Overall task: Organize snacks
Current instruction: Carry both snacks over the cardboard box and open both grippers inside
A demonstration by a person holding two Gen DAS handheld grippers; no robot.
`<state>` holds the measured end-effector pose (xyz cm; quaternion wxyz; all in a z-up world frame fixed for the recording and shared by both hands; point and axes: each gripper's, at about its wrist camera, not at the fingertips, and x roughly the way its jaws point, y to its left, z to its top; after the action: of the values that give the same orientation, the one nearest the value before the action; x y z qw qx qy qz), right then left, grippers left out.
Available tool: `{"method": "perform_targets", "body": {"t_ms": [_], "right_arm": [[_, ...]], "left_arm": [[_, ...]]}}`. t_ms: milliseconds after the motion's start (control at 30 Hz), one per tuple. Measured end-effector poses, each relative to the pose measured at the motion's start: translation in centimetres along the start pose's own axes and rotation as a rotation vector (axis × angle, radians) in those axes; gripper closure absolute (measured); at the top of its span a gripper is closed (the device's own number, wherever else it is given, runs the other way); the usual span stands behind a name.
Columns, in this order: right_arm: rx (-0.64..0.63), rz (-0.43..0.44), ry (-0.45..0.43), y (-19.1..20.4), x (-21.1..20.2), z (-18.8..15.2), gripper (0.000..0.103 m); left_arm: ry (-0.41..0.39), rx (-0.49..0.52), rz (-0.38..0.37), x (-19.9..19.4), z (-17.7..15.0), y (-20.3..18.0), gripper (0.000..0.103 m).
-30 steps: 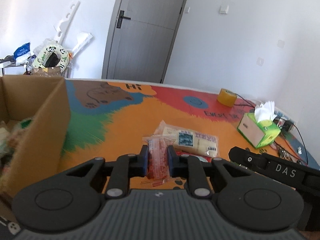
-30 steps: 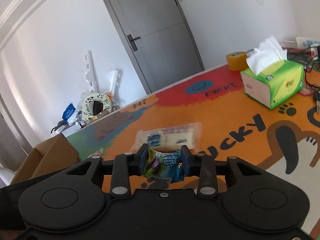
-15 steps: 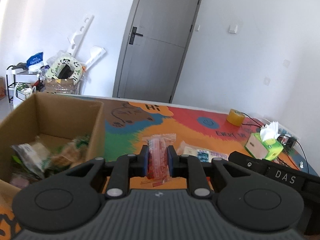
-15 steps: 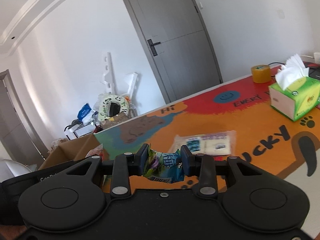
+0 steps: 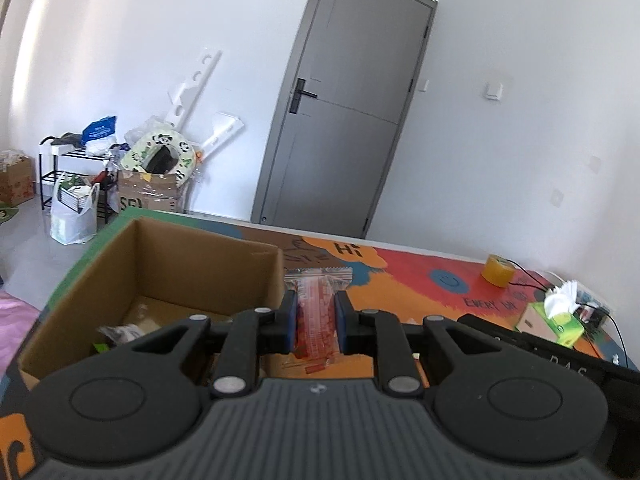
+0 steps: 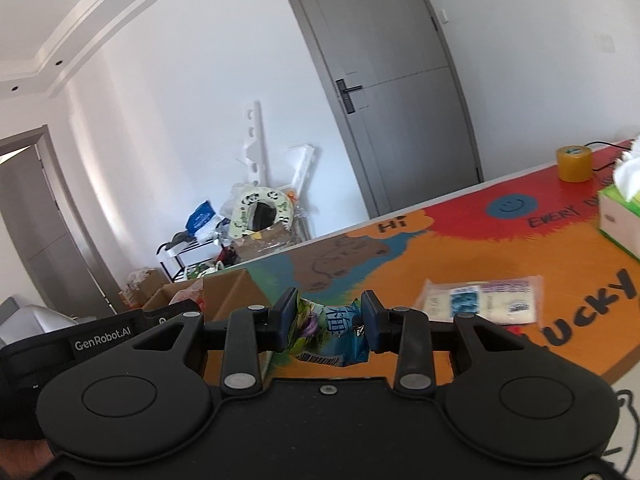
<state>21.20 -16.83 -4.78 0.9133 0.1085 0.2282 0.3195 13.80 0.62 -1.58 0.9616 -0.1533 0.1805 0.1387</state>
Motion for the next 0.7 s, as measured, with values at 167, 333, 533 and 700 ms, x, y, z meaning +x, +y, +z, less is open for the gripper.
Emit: {"method": "perform_targets", "body": {"t_ms": [167,333,533,700], "right_arm": [[-0.018,0.023,0.006,1.4,1.0,0.2,0.068],[-0.031,0.044,0.012,2.8,1.9,0.4,0.068],[-0.051,0.068,0.019,4.4,3.1,0.8,0.068],[-0.069,0.082,0.027,5.7,4.1,1.2,0.068]], "left_arm": [[-0.018,-0.019,0.024,-0.3,0.7,1.6,0.085],[-0.027,-0.040,0.051,-0.2,1.4,3.2,0.085],[-0.030,-0.068,0.086,0.3,2.2,5.8,0.085],[-0.020,-0.091,0.106,1.3,2.8,7.3,0.084]]}}
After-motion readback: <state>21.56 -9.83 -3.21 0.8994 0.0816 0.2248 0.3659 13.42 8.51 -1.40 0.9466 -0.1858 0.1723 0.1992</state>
